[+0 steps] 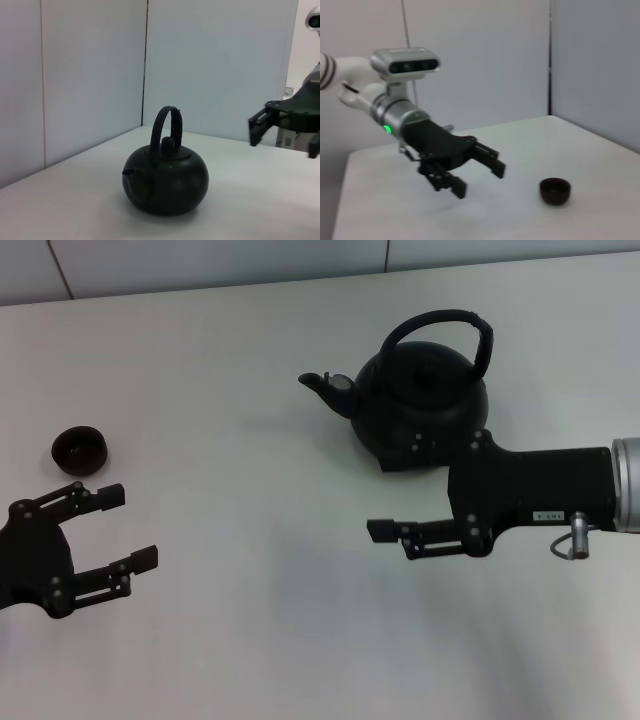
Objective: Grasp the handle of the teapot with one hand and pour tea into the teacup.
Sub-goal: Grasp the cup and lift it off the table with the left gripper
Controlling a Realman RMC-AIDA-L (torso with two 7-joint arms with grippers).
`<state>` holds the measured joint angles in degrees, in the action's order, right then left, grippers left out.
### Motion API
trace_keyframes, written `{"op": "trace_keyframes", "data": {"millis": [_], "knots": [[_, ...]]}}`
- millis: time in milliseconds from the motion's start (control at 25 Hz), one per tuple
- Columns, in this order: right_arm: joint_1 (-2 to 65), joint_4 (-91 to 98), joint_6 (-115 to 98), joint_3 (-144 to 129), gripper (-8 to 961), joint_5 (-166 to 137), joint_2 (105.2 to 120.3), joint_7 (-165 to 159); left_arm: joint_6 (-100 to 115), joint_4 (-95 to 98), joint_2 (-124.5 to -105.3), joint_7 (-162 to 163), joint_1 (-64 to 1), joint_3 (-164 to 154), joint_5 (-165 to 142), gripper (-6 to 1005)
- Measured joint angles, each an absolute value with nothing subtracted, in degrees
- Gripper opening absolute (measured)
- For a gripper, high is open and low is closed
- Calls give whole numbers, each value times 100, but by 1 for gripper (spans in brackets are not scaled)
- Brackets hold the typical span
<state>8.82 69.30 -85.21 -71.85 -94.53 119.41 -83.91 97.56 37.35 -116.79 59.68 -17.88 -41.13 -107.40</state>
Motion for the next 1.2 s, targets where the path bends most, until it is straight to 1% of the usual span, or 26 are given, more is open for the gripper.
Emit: {"op": "trace_keyframes", "data": {"millis": [240, 840, 1200], "knots": [[944, 6918, -8107, -7441, 759, -9449, 11942, -8362, 9755, 3735, -11684, 5976, -1801, -4113, -10740, 799], [989, 6888, -8089, -7506, 760, -9443, 11935, -8346, 9766, 3738, -11690, 5967, -1766, -4113, -10740, 798], [1002, 6832, -8071, -7508, 760, -9429, 11949, -8342, 9668, 3784, -11744, 5947, -1771, -3930, -10703, 798]]}}
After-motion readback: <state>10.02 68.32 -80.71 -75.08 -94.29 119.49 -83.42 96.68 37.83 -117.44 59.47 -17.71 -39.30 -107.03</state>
